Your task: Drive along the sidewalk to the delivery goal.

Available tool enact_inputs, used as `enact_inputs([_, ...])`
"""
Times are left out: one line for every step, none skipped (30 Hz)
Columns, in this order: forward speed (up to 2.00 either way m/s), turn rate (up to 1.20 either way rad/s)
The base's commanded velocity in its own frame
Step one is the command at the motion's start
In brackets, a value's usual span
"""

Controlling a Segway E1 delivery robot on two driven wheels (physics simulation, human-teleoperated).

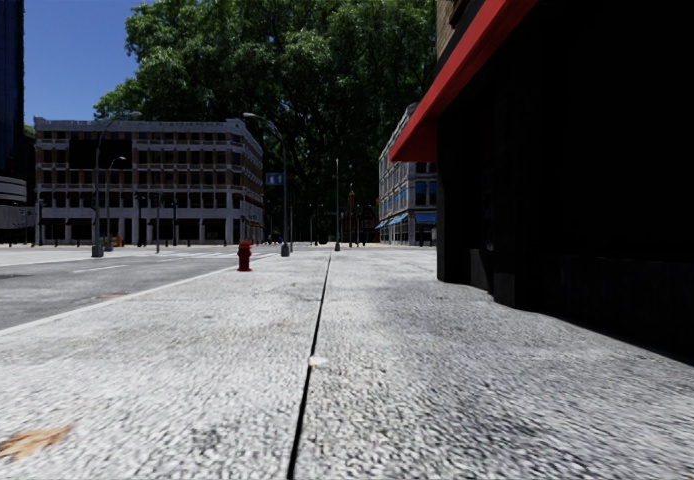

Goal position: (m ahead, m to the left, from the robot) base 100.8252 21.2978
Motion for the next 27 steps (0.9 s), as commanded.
enact_inputs([2.00, 0.00])
enact_inputs([2.00, 0.00])
enact_inputs([2.00, 0.00])
enact_inputs([2.00, 0.00])
enact_inputs([2.00, 0.00])
enact_inputs([2.00, 0.00])
enact_inputs([2.00, 0.00])
enact_inputs([2.00, 0.00])
enact_inputs([2.00, 0.00])
enact_inputs([2.00, 0.00])
enact_inputs([2.00, 0.00])
enact_inputs([2.00, 0.00])
enact_inputs([2.00, 0.00])
enact_inputs([2.00, 0.00])
enact_inputs([2.00, 0.00])
enact_inputs([2.00, 0.00])
enact_inputs([2.00, 0.00])
enact_inputs([2.00, 0.00])
enact_inputs([2.00, 0.00])
enact_inputs([2.00, 0.00])
enact_inputs([2.00, 0.00])
enact_inputs([2.00, 0.00])
enact_inputs([2.00, 0.00])
enact_inputs([2.00, 0.00])
enact_inputs([2.00, 0.00])
enact_inputs([2.00, 0.00])
enact_inputs([2.00, 0.00])
